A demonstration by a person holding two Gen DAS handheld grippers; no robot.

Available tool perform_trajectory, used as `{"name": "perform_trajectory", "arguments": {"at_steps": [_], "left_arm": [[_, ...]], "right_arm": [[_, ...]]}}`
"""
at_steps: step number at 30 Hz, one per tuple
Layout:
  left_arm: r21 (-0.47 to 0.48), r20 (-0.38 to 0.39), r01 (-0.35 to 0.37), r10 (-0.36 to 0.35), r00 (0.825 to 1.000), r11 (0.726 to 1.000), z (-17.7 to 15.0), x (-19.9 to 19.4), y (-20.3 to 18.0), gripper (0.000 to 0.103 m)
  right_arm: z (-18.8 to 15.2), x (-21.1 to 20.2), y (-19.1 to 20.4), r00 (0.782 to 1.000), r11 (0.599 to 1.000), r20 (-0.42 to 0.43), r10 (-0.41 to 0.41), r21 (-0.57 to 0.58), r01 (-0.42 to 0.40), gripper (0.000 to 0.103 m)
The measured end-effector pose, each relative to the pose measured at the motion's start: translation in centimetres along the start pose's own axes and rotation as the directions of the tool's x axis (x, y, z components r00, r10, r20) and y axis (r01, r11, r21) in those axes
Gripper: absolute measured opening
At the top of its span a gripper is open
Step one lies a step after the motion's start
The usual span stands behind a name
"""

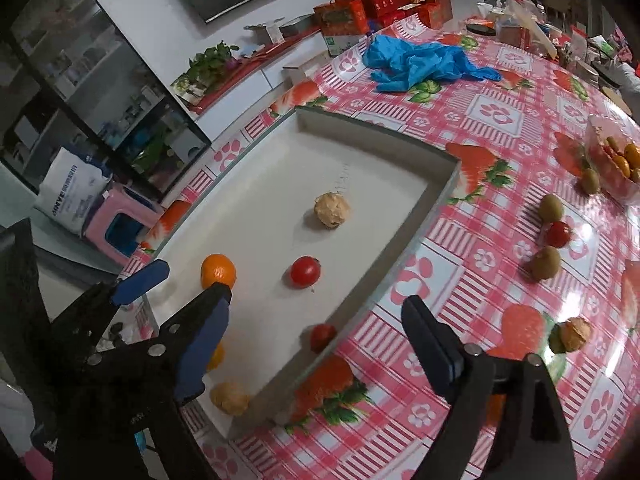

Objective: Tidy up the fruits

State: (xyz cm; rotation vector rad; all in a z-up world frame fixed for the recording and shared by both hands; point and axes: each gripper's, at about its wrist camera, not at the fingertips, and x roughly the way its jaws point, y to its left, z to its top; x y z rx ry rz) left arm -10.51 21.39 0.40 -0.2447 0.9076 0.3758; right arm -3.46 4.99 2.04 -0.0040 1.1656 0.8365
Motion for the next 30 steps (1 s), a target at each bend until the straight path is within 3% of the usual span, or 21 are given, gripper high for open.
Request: {"name": "perform_trajectory", "arguments": {"at_steps": [1, 7, 18, 25, 30], "left_arm": [[0.007, 0.0, 0.006, -0.006, 1.0, 1.0, 0.1, -0.2, -0.4, 0.077], [0.061, -0.009, 0.039, -0.039, 0.999, 0.997, 0.4, -1.5, -3.0, 0.077], [0.197, -0.057, 0.09, -0.08, 0.995, 0.976, 0.3, -2.2, -10.8, 0.077], [0.264, -0.128, 0.146, -0.116, 0.985, 0.953, -1.2, -0.9, -16.2, 0.077], [0.308, -0.144, 0.158, -0.118, 0.982, 0.938, -2.1, -0.3, -18.9, 0.077]], "right_arm": [[-0.1, -0.4, -0.5, 1.0, 1.0, 0.002, -0.002, 0.009, 0.002, 0.103], [-1.0, -3.6, -4.8, 0.998, 0.991, 0.065, 0.005, 0.132, -0.014, 0.103], [-5.0, -8.6, -14.7, 0.988, 0.939, 0.118, -0.101, 0.339, 0.056, 0.103], [-9.6, -9.6, -19.5, 0.962, 0.885, 0.046, -0.268, 0.406, 0.228, 0.103], [-12.4, -9.2, -20.4, 0.906, 0.851, -0.011, -0.423, 0.338, 0.401, 0.103]]}}
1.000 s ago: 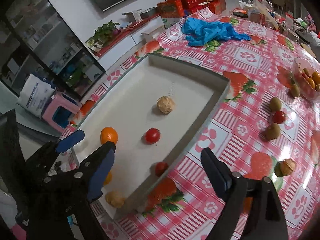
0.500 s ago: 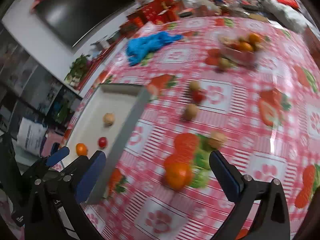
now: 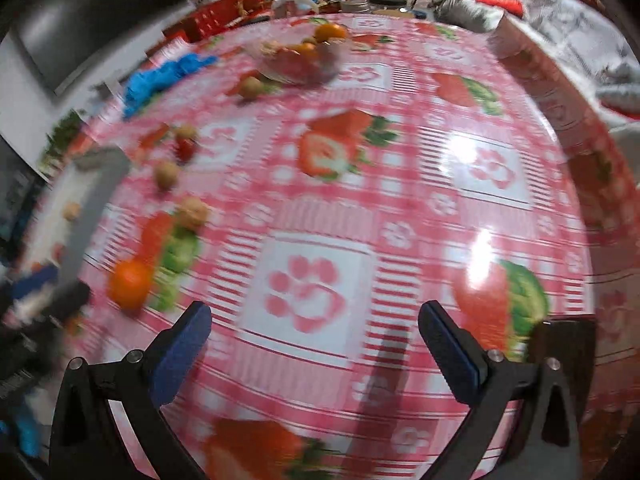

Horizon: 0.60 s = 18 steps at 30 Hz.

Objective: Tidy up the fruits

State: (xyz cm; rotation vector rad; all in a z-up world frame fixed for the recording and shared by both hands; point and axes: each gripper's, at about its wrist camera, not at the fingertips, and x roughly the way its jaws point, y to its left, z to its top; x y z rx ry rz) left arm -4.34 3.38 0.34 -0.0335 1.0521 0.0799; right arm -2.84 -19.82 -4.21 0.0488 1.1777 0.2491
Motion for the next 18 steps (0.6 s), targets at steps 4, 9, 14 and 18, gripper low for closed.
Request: {"name": "perform_trajectory", "arguments": {"at_steps": [4, 9, 14, 18], "left_arm": [[0.018, 0.002, -0.011, 0.011, 1.0, 1.0, 0.2, 0.9, -1.1, 0.077], [0.016, -0.011, -0.01, 0.01, 1.0, 1.0, 0.2, 2.0, -2.0, 0.077], [0.015, -0.002, -0.01, 0.01, 1.0, 1.0, 0.2, 2.8, -2.9, 0.077], [0.033, 0.006, -0.034, 0.034, 0.999, 0.999, 0.2, 4.0, -3.9, 0.077]], "right_arm": [[-1.3, 0.9, -0.1, 0.998, 0.997, -0.004, -0.062, -0.037, 0.062, 0.103], [-2.6, 0.6, 0.3, 0.995, 0.994, 0.054, -0.08, -0.074, 0.083, 0.103], [-3.6, 0.3, 0.4, 0.989, 0.993, 0.131, -0.075, -0.08, 0.086, 0.103], [-3.6, 0.1, 0.4, 0.987, 0.993, 0.141, -0.077, -0.075, 0.088, 0.103]]}}
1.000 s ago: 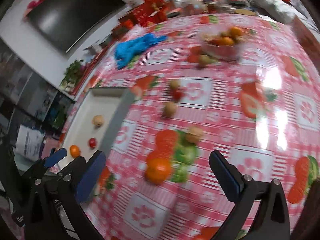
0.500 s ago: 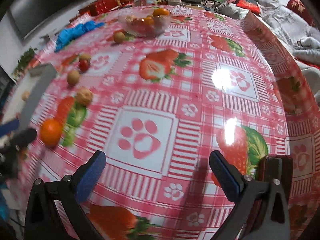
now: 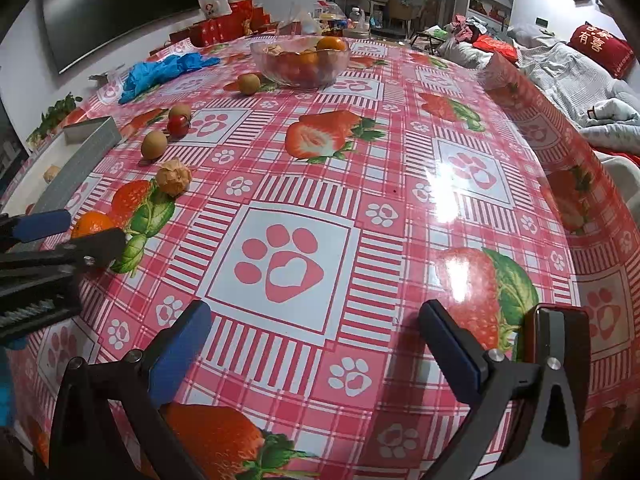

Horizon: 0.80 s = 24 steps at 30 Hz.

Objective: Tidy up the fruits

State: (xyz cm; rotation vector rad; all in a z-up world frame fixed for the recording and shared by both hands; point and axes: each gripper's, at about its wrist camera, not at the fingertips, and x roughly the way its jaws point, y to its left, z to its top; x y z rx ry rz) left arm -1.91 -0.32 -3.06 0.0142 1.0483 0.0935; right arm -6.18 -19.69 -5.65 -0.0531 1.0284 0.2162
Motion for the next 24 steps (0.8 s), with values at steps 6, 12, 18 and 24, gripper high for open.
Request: {"name": "perform_trajectory", "arguments": {"at_steps": [6, 12, 18, 24], "left_arm": [[-0.027, 0.026, -0.029, 0.03, 0.999, 0.999, -0.2, 0.9, 0.3, 0.078], [-0.118, 0.065, -0.006, 0.014, 0.998, 0.993, -1.2, 1.6, 2.0, 0.101], [-0.138, 0.082, 0.013, -0.002, 0.997, 0.99, -1.6, 1.7, 2.1, 0.103], [-0.138, 0.083, 0.013, -0.002, 0.997, 0.99, -1.6, 1.7, 2.1, 0.103]], "right_arm": [[0.1, 0.0, 0.1, 1.0, 1.0, 0.003, -0.002, 0.003, 0.002, 0.103], [0.1, 0.0, 0.1, 1.0, 1.0, 0.004, -0.003, 0.004, 0.003, 0.103], [0.1, 0.0, 0.1, 1.0, 1.0, 0.004, -0.003, 0.004, 0.003, 0.103], [0.0, 0.0, 0.1, 1.0, 1.0, 0.004, -0.003, 0.004, 0.003, 0.103]]}}
